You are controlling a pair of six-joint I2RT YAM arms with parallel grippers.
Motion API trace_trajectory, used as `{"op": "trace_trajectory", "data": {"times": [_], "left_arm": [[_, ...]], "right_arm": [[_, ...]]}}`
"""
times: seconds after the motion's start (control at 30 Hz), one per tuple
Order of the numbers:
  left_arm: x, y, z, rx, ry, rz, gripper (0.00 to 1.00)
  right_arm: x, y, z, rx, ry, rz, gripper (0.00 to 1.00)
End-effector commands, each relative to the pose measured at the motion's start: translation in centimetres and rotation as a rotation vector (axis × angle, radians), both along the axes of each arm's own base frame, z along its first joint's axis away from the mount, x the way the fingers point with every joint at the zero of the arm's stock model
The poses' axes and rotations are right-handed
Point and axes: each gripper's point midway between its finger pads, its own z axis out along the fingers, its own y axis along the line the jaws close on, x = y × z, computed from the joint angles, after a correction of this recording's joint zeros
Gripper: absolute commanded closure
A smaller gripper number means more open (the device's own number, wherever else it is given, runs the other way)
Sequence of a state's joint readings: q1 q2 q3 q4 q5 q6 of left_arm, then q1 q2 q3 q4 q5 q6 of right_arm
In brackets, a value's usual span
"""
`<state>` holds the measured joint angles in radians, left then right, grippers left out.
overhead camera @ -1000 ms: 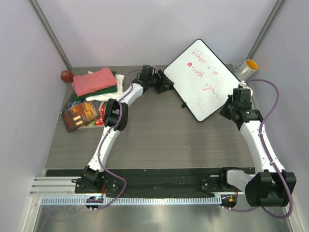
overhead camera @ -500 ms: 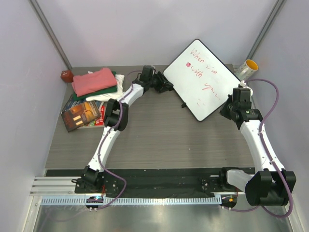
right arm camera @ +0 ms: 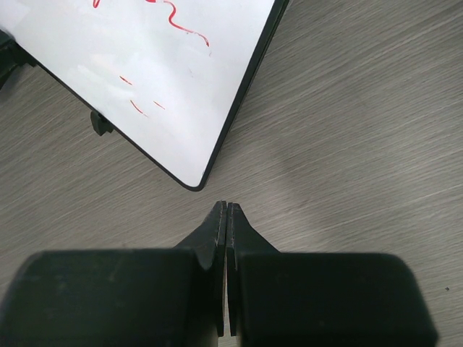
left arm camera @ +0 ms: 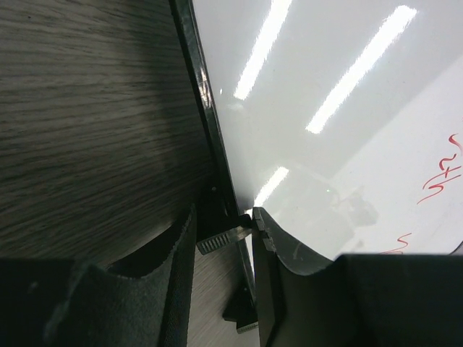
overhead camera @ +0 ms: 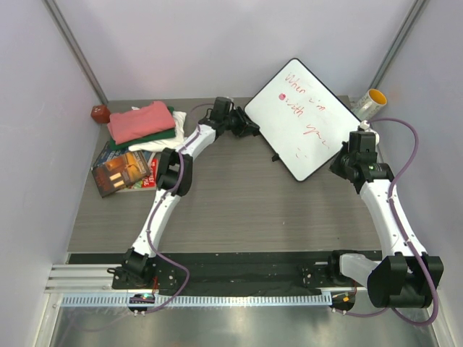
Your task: Fold and stack the t-shirts
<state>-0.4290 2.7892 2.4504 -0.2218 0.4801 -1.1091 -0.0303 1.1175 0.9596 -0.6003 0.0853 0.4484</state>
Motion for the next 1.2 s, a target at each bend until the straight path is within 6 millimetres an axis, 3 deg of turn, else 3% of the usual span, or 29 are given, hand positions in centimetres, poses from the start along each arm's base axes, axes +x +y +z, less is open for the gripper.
{"op": "trace_trajectory", "data": {"times": [0.0, 0.47, 0.8, 1.17], "left_arm": [[-3.0, -0.4, -3.9, 0.126, 0.079, -0.072, 0.74], [-8.4, -4.9, -6.7, 0.104, 0.175, -0.220, 0.78], [-10.6, -6.5, -6.7, 0.095, 0.206, -0.265, 0.80], [-11.2, -6.6, -6.2, 0.094, 0.214, -0.277, 0.82]], "right_arm": [[0.4, -0.3, 1.3, 0.002, -0.048, -0.021, 0.98], [-0.2, -0.3, 2.3, 0.001, -0.083, -0.023, 0.98], [-0.5, -0.7, 2.6, -0.014, -0.085, -0.022, 0.98], [-0.9, -0.7, 2.7, -0.012, -0.097, -0.029, 0.98]]}}
